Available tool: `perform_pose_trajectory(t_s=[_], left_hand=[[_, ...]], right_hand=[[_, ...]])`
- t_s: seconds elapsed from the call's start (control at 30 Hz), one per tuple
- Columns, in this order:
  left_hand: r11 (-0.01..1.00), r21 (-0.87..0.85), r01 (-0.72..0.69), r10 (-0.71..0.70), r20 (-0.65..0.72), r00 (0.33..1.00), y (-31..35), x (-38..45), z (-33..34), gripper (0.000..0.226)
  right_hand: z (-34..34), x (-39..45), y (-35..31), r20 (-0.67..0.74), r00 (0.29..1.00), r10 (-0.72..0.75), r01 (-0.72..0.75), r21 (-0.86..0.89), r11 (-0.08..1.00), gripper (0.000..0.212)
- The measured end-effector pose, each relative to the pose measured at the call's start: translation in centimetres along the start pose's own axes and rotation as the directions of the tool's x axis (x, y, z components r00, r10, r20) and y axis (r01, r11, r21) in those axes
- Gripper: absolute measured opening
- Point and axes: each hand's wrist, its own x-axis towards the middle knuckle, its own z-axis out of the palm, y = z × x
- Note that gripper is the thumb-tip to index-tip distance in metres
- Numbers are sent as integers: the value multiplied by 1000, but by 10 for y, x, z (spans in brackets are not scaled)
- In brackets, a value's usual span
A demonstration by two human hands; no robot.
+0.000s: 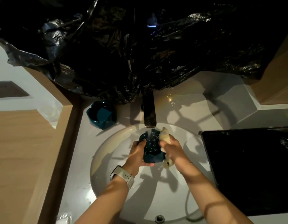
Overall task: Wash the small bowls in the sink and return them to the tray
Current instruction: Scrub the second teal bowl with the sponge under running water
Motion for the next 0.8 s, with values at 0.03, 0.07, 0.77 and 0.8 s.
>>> perform_pose_trajectory(t_s=[0.03,0.07,0.77,0.8], left_hand=[[1000,-24,-5,6,40,999,-3,-2,-2,31],[999,-37,-24,28,105,994,-5,-1,-6,33],[710,524,-471,177,514,839,19,22,-25,17],[802,449,-394,157,478,864,16,24,-23,18]], right_hand=[[-1,1,-1,12,1000,1,-1,-13,1000,18],[-3,0,-3,31,1000,1,0,-23,1000,15],[-34,8,13,80,995,-53,20,369,929,31],[-36,6,16,0,998,-55,50,398,916,26]])
